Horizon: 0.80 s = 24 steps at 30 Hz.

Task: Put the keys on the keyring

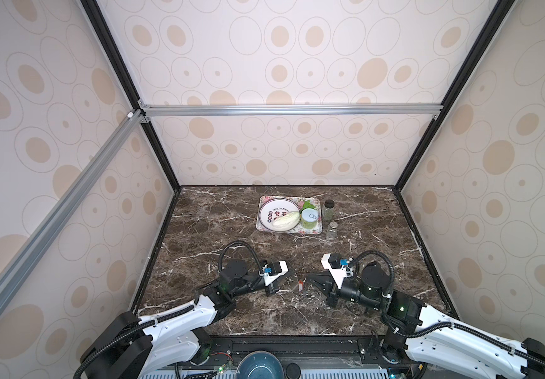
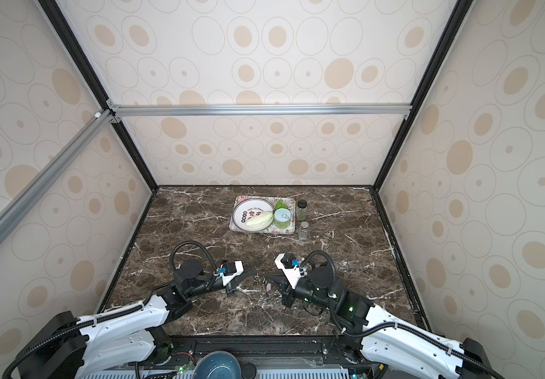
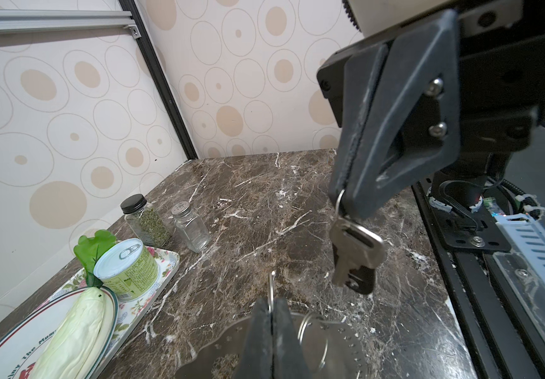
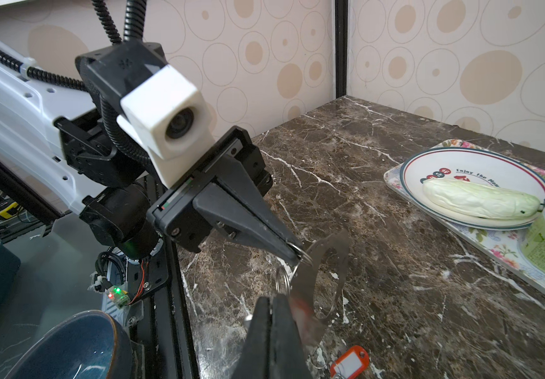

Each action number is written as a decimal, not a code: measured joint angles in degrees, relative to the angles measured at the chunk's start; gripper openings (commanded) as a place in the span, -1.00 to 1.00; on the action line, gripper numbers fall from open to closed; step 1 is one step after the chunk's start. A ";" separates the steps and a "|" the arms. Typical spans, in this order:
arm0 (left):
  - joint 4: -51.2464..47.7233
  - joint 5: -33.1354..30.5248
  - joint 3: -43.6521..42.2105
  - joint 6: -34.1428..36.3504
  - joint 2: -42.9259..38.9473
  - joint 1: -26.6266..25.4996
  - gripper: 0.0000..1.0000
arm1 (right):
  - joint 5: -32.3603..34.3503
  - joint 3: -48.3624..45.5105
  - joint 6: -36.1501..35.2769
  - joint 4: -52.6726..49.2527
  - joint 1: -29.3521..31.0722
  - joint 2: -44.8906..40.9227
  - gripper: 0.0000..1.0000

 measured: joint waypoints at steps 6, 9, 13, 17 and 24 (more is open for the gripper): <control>-0.02 1.01 0.02 0.04 0.04 -0.15 -1.00 | 1.31 0.09 0.04 -0.35 0.00 1.97 -1.00; -0.17 1.53 0.11 0.04 0.11 -0.28 -1.00 | 2.03 0.09 0.04 -0.79 0.00 3.23 -1.00; -0.44 2.19 0.46 0.04 0.20 -0.48 -1.00 | 2.60 0.20 0.04 -0.94 0.00 4.04 -1.00; -0.83 2.69 1.09 0.07 0.81 -0.57 -1.00 | 2.62 0.61 0.07 -0.94 0.00 4.72 -1.00; -1.79 3.61 1.27 0.26 1.20 -1.01 -1.00 | 2.54 1.22 0.11 -0.76 0.00 5.70 -1.00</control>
